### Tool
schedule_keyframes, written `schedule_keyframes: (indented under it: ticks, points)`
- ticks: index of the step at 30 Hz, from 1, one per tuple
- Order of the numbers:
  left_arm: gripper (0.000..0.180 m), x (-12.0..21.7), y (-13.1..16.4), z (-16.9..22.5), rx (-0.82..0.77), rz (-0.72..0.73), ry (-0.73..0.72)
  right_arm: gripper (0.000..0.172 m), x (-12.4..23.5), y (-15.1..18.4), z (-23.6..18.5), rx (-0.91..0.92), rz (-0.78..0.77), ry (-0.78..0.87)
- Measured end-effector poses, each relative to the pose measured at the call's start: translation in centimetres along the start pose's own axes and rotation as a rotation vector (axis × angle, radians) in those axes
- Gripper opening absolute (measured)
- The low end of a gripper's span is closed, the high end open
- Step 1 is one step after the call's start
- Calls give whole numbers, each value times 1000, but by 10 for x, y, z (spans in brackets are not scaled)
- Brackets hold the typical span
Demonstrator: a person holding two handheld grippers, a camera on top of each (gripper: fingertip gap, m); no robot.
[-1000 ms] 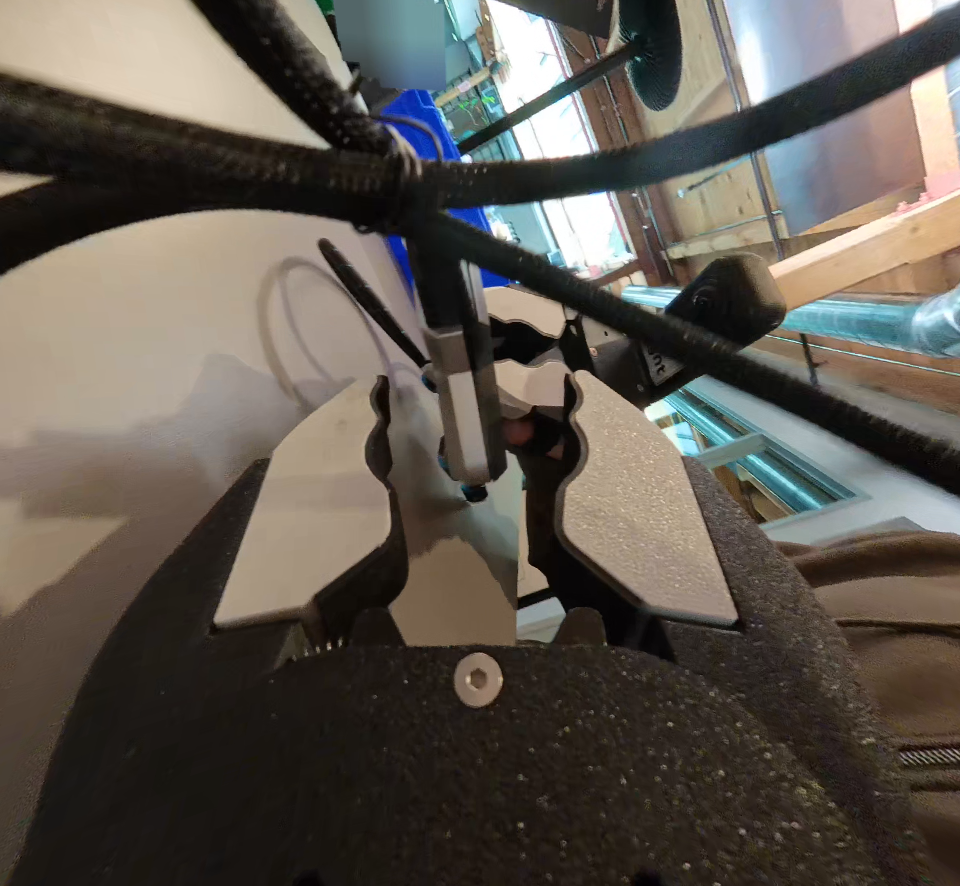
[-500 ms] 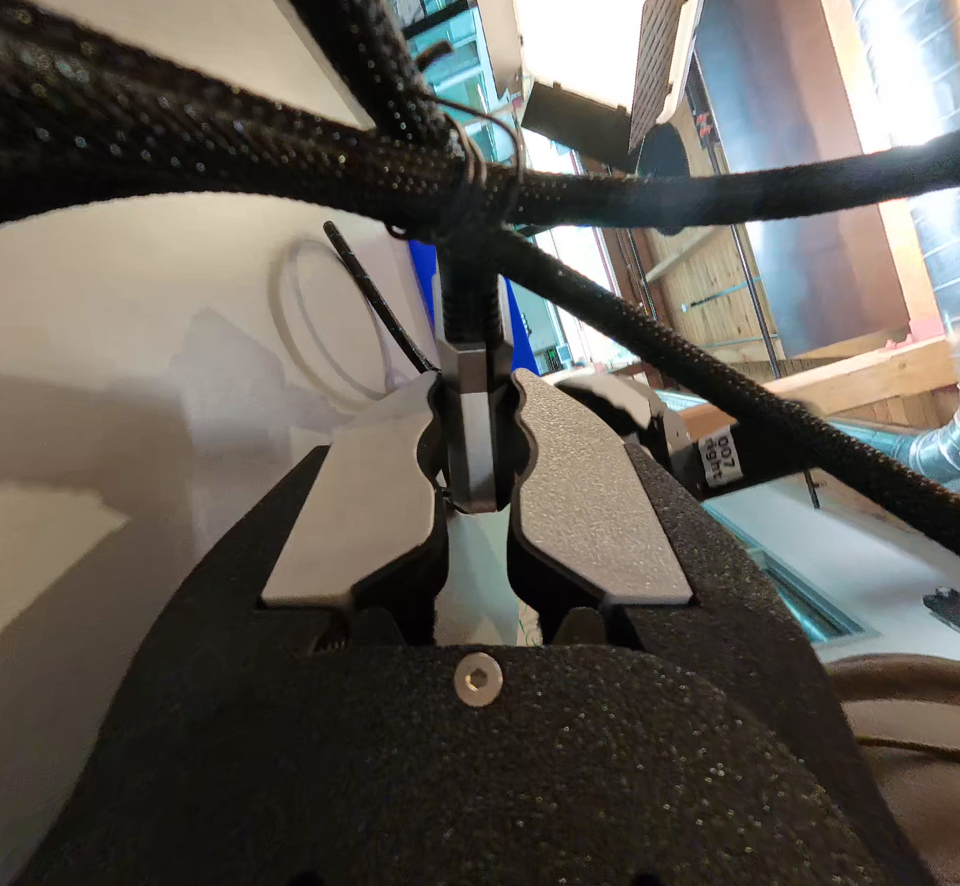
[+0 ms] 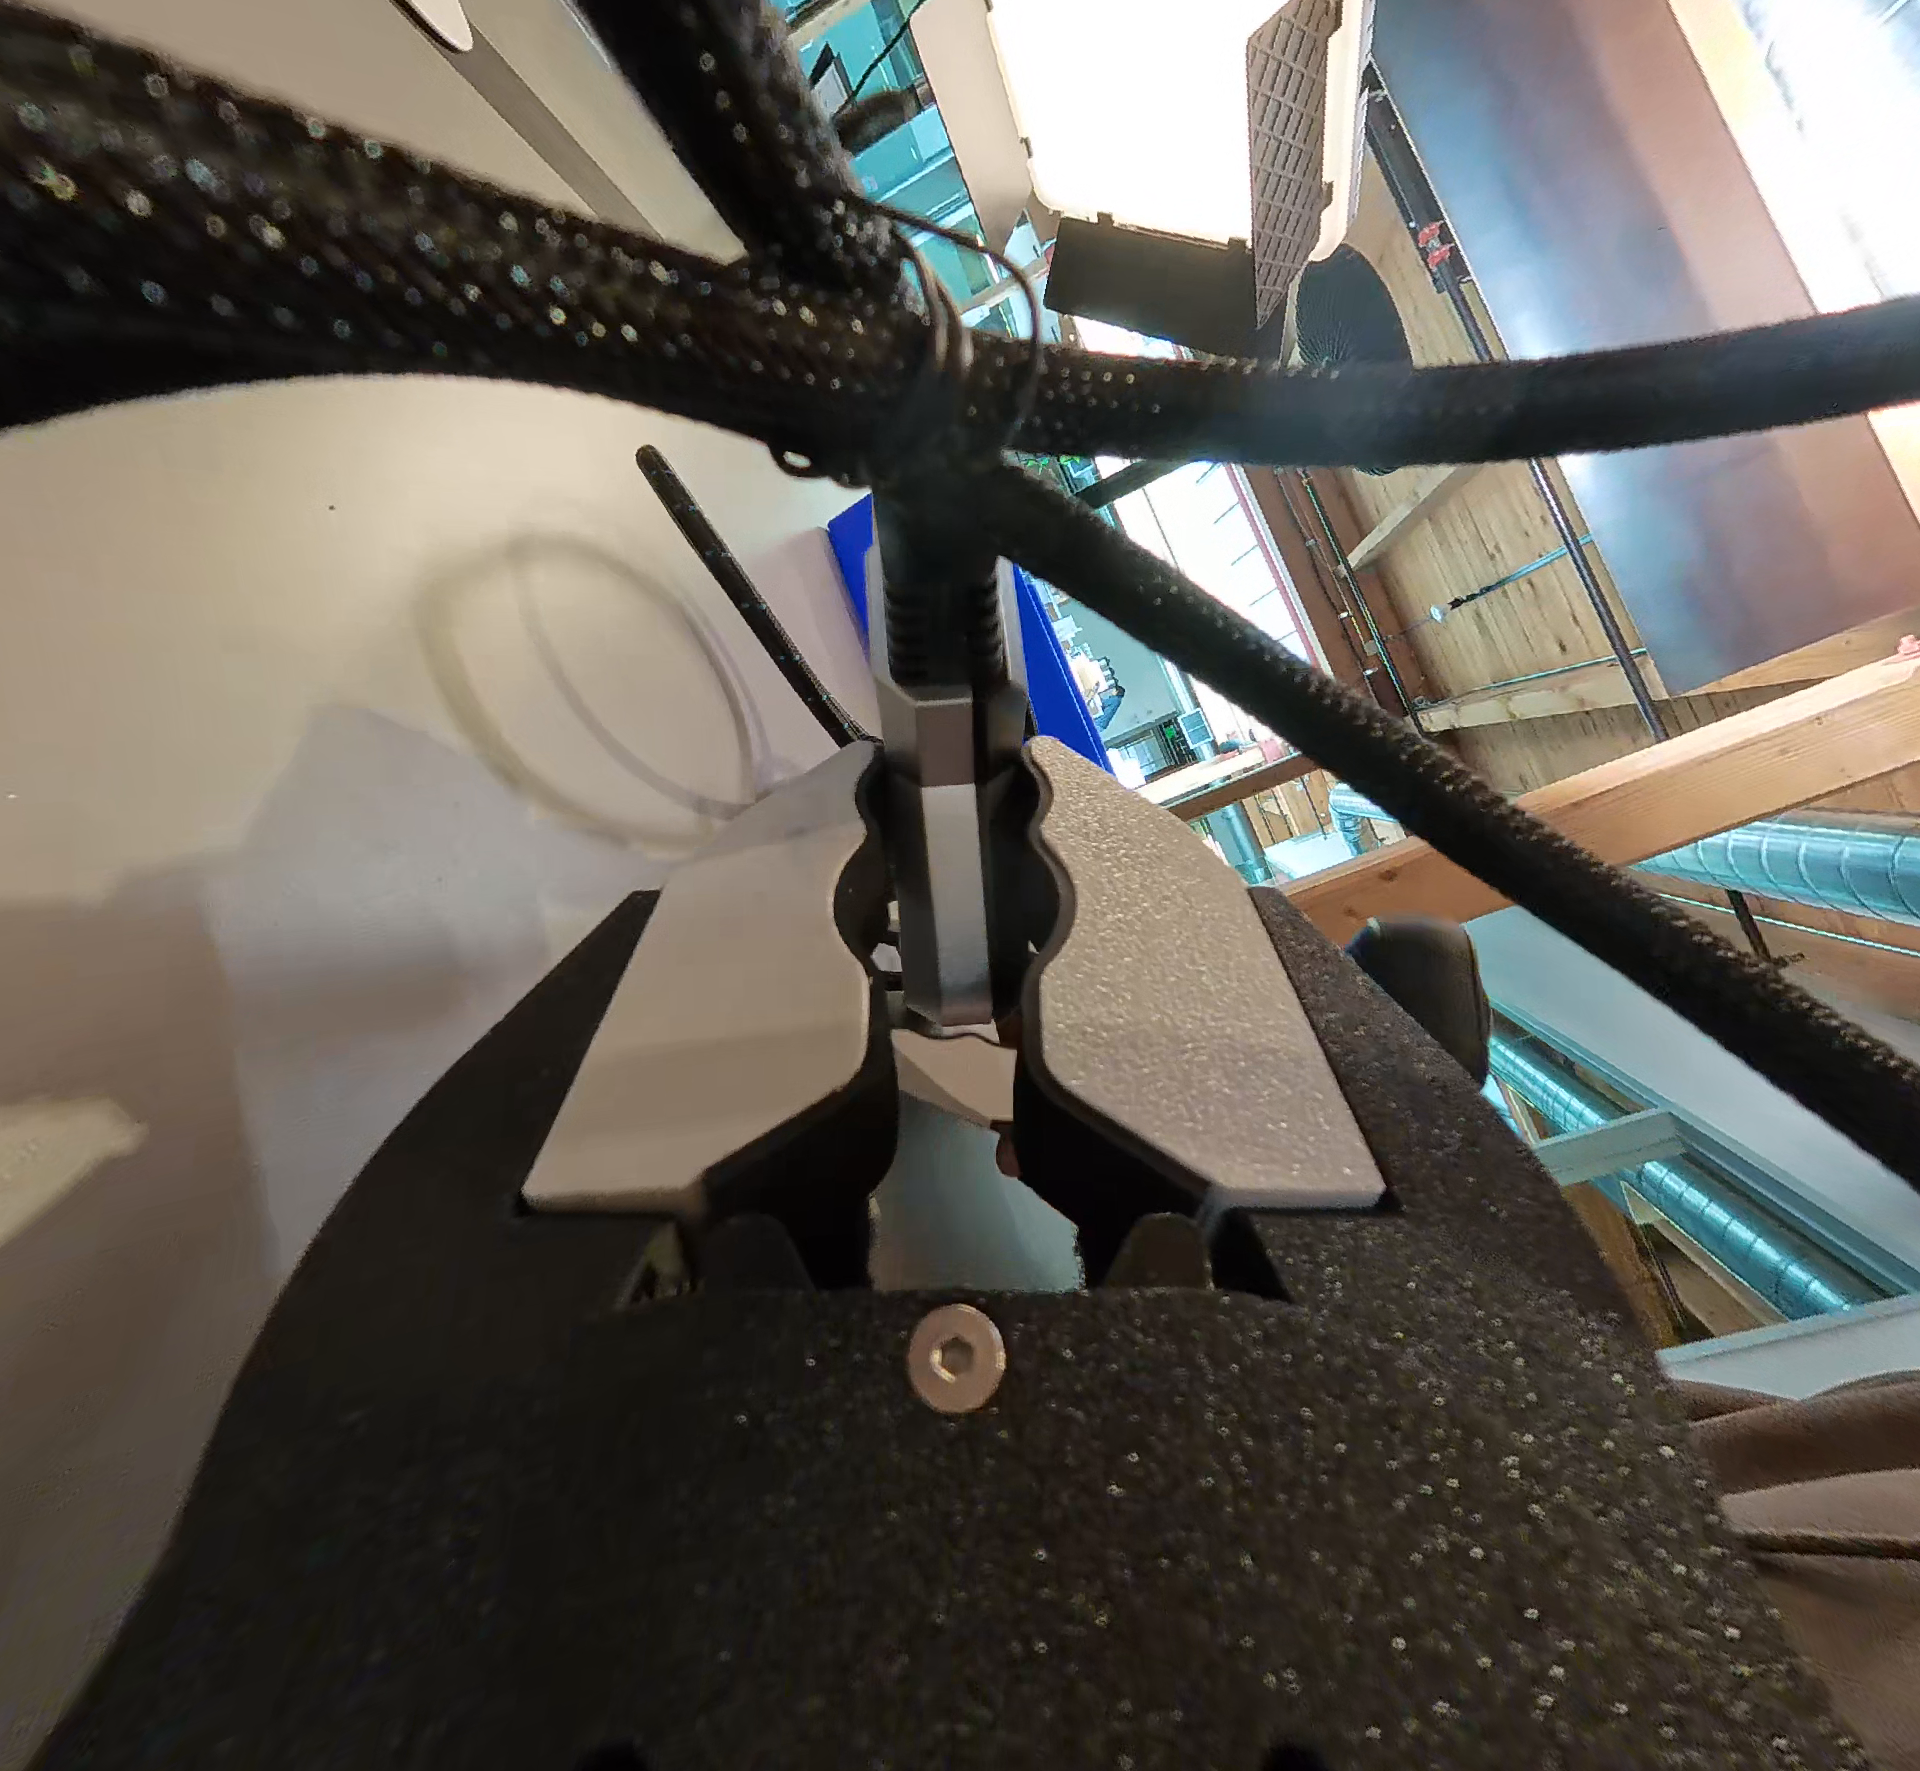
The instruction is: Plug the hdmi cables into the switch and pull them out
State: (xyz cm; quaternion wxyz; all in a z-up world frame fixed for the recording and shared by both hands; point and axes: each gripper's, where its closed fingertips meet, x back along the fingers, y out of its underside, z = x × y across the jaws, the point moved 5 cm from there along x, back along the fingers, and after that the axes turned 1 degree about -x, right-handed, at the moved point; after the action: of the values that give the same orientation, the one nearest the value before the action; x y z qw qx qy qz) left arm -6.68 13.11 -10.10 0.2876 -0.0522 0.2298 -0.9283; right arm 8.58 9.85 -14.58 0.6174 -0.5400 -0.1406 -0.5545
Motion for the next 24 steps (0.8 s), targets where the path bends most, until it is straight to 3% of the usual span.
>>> schedule_keyframes:
  ticks: [3,9,17,24]
  points:
    - [21,5,-3,0,-19,16,-18,8,-4,3,4,-37,-52,-15]
    - [21,15,-9,-5,-76,29,-57,7,4,5,-3,-40,-3,-74]
    - [21,16,-11,-10,-126,32,-98,6,37,0,4,-78,149,-9]
    - [21,18,-17,-16,-139,50,-135,8,45,12,2,-75,137,22]
